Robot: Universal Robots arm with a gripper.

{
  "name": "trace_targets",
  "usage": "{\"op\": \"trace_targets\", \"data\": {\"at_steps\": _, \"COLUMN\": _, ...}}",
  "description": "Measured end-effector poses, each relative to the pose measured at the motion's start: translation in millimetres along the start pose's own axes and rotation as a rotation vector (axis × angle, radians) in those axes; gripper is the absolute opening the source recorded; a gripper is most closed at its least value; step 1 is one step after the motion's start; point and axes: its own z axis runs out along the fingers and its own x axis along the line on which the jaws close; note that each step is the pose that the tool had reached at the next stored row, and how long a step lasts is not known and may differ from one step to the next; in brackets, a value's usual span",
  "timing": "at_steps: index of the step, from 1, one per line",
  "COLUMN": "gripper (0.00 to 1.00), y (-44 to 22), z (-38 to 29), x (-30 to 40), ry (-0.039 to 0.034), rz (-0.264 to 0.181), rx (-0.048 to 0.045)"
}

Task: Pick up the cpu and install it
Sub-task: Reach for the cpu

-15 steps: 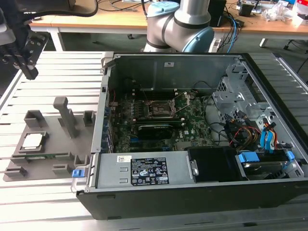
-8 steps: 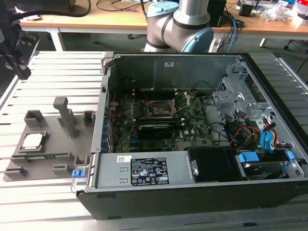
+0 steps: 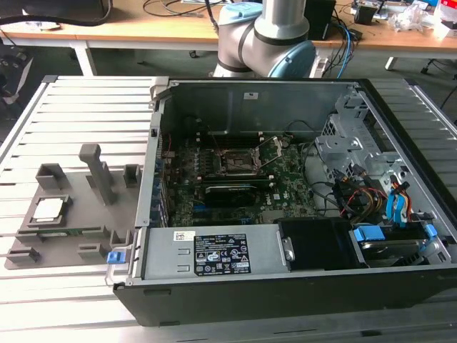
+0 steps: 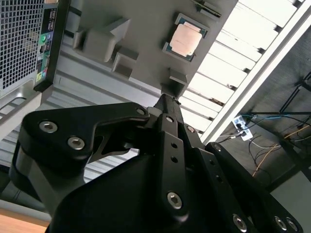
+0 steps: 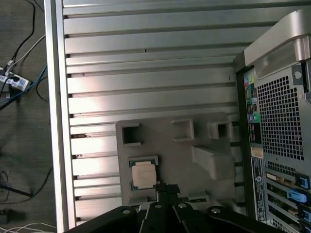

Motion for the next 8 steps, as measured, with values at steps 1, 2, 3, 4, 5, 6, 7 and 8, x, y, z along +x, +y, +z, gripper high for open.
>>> {"op": "trace_targets", "data": {"at_steps": 1, "gripper": 0.11, "y": -0.3, "z": 0.0, "x": 4.0, "ry": -0.0001, "rz": 0.000, "rx": 0.0000}}
{"op": "trace_targets", "data": {"at_steps": 2, "gripper": 0.11, "y": -0.6, "z": -0.1, "x": 8.2, "ry": 0.0000, "rz": 0.000, "rx": 0.0000}}
{"op": "trace_targets", "data": {"at_steps": 3, "gripper": 0.11, "y": -0.7, "z": -0.2, "x": 10.3, "ry": 0.0000, "rz": 0.000, "rx": 0.0000}}
{"op": "trace_targets", "data": {"at_steps": 4, "gripper": 0.11, "y": -0.8, "z": -0.2, "x": 10.3, "ry": 0.0000, "rz": 0.000, "rx": 0.0000}}
{"op": "trace_targets", "data": {"at_steps": 5, "gripper": 0.11, "y": -0.8, "z": -0.2, "x": 10.4, "ry": 0.0000, "rz": 0.000, "rx": 0.0000}}
{"op": "trace_targets", "data": {"at_steps": 6, "gripper": 0.11, "y": -0.8, "z": -0.2, "x": 10.5, "ry": 0.0000, "rz": 0.000, "rx": 0.0000}}
{"op": "trace_targets", "data": {"at_steps": 7, "gripper": 0.11, "y": -0.8, "z": -0.2, "x": 10.6, "ry": 0.0000, "rz": 0.000, "rx": 0.0000}}
{"op": "trace_targets", "data": {"at_steps": 8, "gripper": 0.11, "y": -0.8, "z": -0.2, "x": 10.6, "ry": 0.0000, "rz": 0.000, "rx": 0.0000}}
